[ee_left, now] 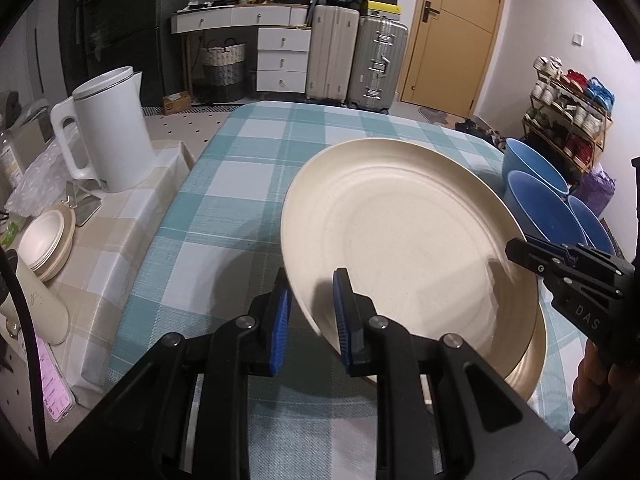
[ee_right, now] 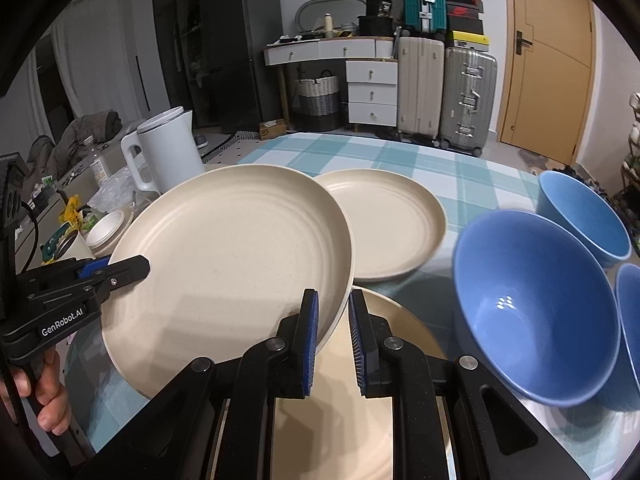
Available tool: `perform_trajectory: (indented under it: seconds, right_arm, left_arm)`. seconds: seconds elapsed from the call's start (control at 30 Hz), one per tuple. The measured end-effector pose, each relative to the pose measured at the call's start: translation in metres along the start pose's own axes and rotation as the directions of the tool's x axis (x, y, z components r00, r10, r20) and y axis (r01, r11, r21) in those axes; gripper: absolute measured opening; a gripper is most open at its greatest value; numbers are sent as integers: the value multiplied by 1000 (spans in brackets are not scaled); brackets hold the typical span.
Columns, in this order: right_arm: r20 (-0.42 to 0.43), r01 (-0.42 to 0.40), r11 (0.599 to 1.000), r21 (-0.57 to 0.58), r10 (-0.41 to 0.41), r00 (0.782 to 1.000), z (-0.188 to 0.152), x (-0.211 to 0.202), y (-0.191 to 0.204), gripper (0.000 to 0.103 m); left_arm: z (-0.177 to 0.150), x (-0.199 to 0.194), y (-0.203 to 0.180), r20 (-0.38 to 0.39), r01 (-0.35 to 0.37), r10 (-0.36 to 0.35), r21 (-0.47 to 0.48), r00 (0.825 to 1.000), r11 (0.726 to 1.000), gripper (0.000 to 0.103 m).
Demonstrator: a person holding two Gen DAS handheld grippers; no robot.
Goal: Organize plates and bowls
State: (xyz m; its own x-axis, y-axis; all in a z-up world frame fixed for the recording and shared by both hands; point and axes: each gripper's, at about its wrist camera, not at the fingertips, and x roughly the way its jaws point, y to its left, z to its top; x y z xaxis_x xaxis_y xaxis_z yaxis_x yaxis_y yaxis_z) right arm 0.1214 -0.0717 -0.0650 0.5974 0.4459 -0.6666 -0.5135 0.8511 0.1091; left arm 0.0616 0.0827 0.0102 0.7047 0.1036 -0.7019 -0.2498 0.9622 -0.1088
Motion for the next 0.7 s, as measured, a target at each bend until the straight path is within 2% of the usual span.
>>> perform_trajectory:
  seconds: [0.33,0.7]
  right_arm:
    - [3,41,998,45,-41,999,-17,-21,-15,16]
    - [2,90,994,69,-90,996,-38,-42,-24,17]
  left_arm:
    - [-6,0,-20,-33,45,-43,67,999,997,18]
    - [-17,-2,-43,-56,66,-59,137,997,988,19]
